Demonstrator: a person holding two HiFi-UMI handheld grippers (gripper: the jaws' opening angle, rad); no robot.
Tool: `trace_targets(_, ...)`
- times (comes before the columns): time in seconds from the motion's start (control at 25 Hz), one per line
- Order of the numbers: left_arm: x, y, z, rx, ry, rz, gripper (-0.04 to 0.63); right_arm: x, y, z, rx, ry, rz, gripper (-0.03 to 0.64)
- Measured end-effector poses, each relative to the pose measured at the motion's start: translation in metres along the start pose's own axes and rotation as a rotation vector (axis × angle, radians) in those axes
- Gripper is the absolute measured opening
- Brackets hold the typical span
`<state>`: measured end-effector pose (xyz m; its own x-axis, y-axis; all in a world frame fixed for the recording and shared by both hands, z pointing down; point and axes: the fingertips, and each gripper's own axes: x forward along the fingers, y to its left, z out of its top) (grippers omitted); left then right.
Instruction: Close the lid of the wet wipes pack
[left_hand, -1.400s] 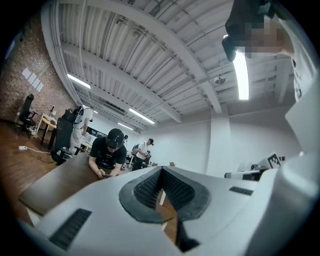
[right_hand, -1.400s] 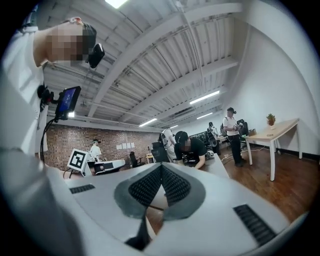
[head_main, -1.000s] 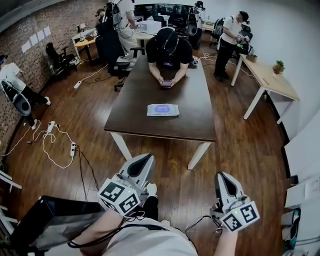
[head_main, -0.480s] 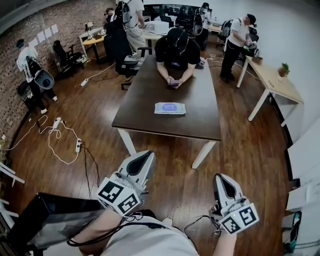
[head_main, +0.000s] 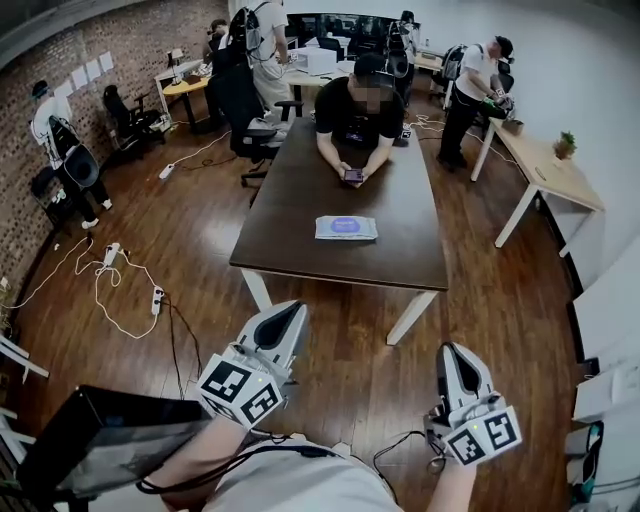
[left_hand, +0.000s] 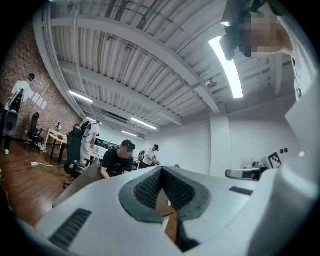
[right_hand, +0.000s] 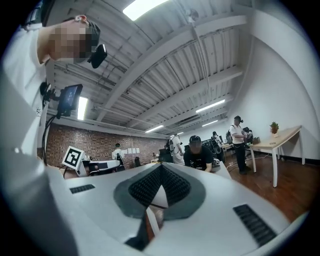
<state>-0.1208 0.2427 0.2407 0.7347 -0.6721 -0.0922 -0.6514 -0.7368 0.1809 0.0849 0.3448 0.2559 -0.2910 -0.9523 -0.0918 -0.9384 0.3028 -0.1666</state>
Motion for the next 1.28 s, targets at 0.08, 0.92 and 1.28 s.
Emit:
trace_targets(0.08,0.0,0.006,-0.004,0.014,-0.002,0.0,-0.002,0.004,0.0,0.002,-0.004,-0.005,-0.019,0.009)
trace_targets(0.92,0.007,0.017,-0.022,0.038,0.012,-0.029,-0.002,0.02,0.015,-0.008,-0.067,0.044,-0.037,0.008)
trace_targets(1.28,0.009,0.015,-0.022,0.037,0.012,-0.032,-0.002,0.02,0.012,-0.005,-0.062,0.039,-0.035,0.008)
